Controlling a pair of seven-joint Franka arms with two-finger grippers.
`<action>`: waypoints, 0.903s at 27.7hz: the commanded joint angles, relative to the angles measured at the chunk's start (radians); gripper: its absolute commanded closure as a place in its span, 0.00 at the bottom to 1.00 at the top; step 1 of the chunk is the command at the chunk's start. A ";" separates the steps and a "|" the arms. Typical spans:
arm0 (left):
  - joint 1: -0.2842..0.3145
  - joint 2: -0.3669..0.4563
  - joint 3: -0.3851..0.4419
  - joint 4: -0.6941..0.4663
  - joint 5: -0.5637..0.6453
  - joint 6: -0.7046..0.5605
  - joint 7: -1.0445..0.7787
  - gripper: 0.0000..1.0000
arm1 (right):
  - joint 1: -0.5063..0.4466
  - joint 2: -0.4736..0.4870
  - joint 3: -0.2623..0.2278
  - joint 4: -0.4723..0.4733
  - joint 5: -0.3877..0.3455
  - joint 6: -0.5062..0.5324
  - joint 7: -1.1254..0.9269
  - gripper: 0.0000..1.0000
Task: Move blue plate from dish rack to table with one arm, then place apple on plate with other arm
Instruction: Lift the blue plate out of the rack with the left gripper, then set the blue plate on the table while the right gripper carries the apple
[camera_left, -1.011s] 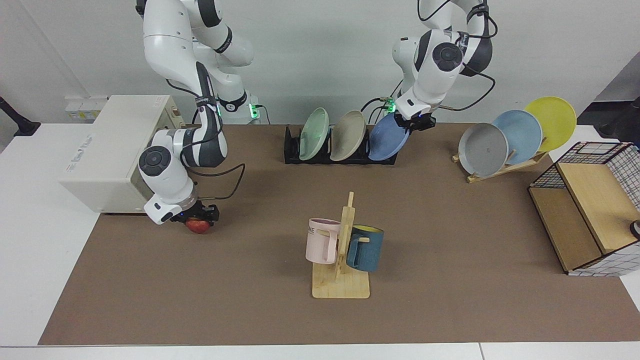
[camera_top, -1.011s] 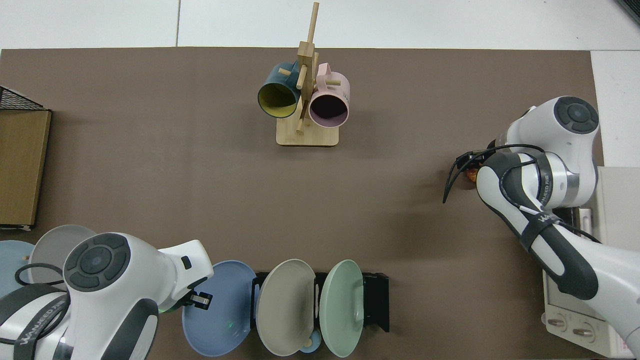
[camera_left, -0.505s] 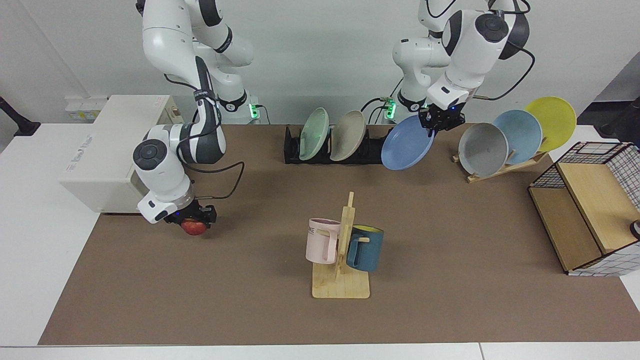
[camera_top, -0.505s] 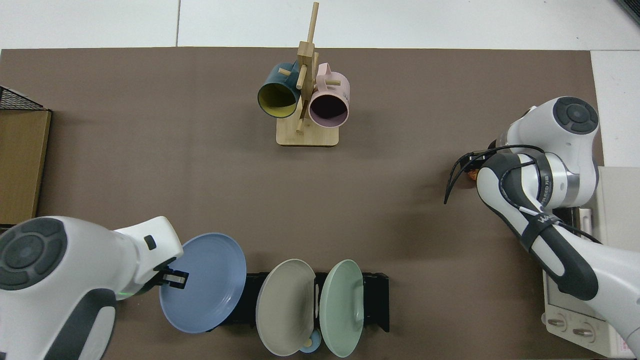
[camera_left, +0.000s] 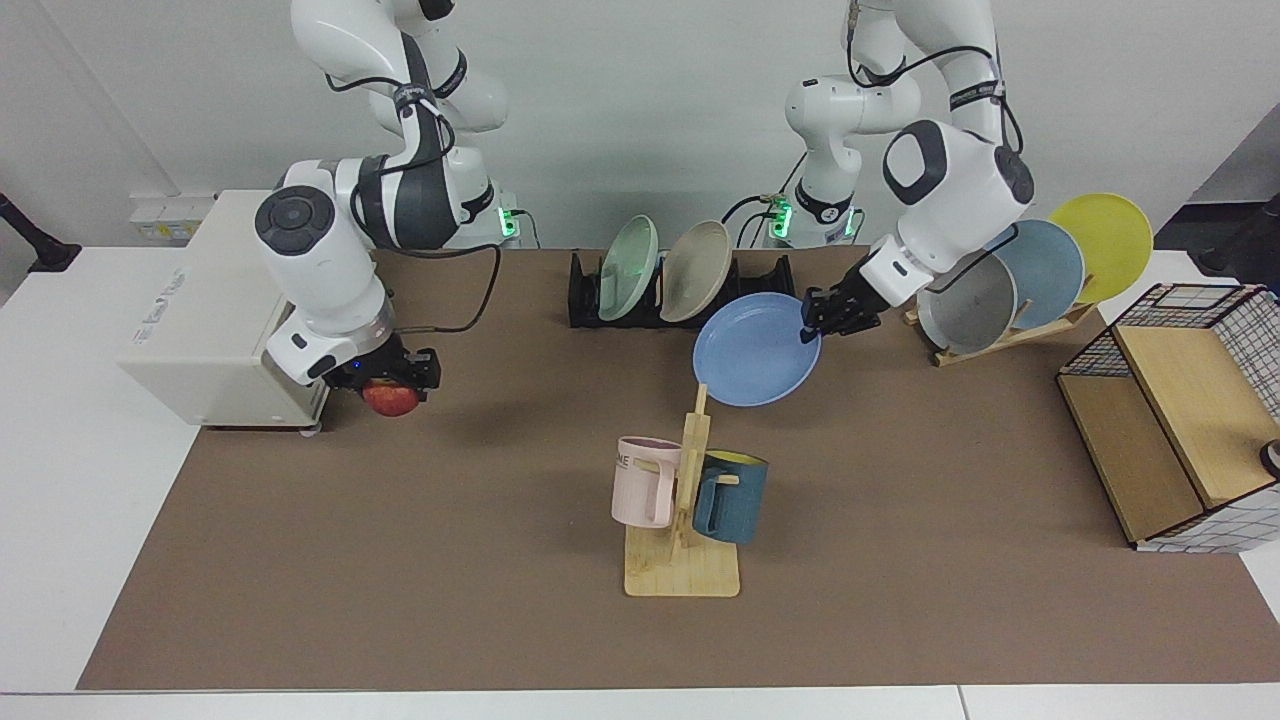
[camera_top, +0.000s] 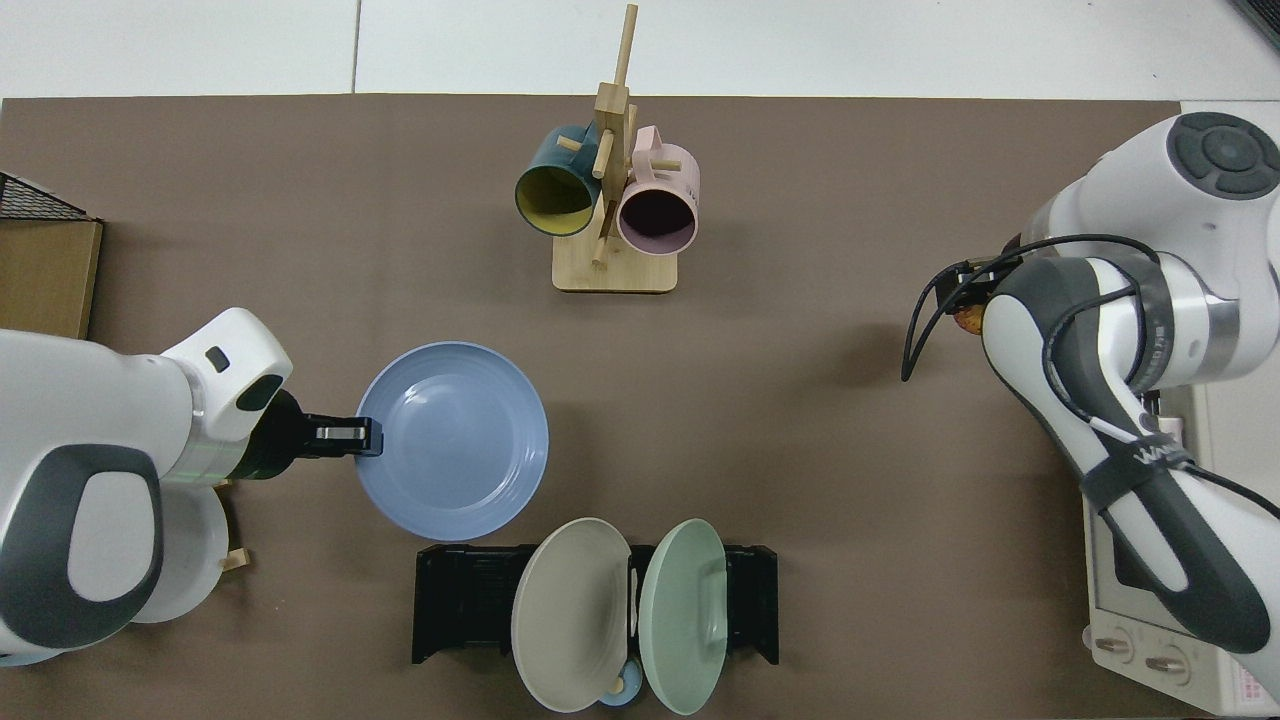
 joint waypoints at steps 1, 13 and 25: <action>0.010 0.096 -0.033 0.031 -0.080 0.040 0.054 1.00 | 0.022 -0.067 0.003 0.013 -0.015 -0.084 0.041 1.00; -0.040 0.173 -0.129 0.020 -0.115 0.224 0.034 1.00 | 0.039 -0.113 0.015 -0.036 0.019 -0.024 0.112 1.00; -0.102 0.173 -0.129 0.006 -0.033 0.318 0.008 0.56 | 0.125 -0.111 0.015 -0.063 0.069 0.030 0.167 1.00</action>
